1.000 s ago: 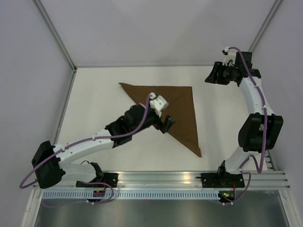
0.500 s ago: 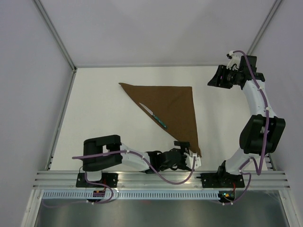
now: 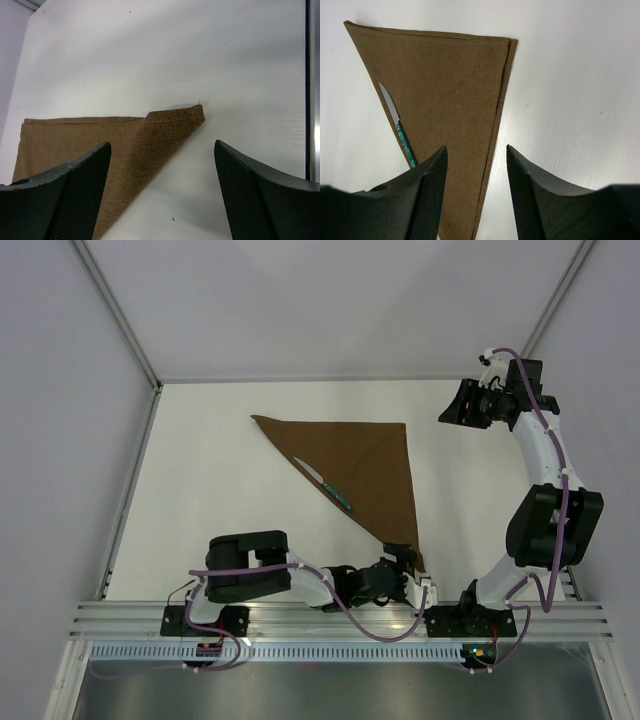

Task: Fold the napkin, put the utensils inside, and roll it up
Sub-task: Fold the napkin

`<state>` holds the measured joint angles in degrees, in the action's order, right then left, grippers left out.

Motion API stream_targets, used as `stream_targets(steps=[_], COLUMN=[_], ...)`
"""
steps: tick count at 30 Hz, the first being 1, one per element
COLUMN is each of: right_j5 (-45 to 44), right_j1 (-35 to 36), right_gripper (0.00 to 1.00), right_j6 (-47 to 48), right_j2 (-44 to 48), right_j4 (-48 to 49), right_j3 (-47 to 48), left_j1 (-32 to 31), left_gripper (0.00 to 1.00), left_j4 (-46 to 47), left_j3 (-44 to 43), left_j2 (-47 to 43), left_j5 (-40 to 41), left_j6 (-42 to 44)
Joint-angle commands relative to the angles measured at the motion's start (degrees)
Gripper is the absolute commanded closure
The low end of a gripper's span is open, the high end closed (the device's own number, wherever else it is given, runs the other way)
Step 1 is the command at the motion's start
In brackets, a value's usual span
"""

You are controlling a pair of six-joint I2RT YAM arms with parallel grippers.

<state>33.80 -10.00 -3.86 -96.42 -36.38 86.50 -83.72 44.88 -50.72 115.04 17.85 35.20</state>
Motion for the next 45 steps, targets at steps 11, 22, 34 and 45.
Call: stream_targets(steps=[11,22,34,45], right_j5=[1.00,0.92,0.83,1.18], right_j1=[-0.46,-0.37,-0.37,-0.46], right_gripper=[0.45,0.45,0.46,0.46], right_j6=[-1.24,-1.24,-1.15,-1.41], right_j2=[2.55,2.64,2.03,1.24], right_j4=[2.37,2.72,2.72,2.72], right_j3=[-0.72,-1.16,-1.24,-1.07], left_j1=[-1.18,-1.35,-1.27,7.51], left_gripper=[0.34,0.61,0.98,0.98], left_j4=[1.26,0.20,-3.40,-14.29], left_j3=[-4.12,-5.79,-8.52,-14.49], left_j2=[4.92,6.24,5.72,-0.08], left_j5=[-3.52,-2.38,-1.06,0.17], left_j6=[2.68,2.77,-0.21,-23.05])
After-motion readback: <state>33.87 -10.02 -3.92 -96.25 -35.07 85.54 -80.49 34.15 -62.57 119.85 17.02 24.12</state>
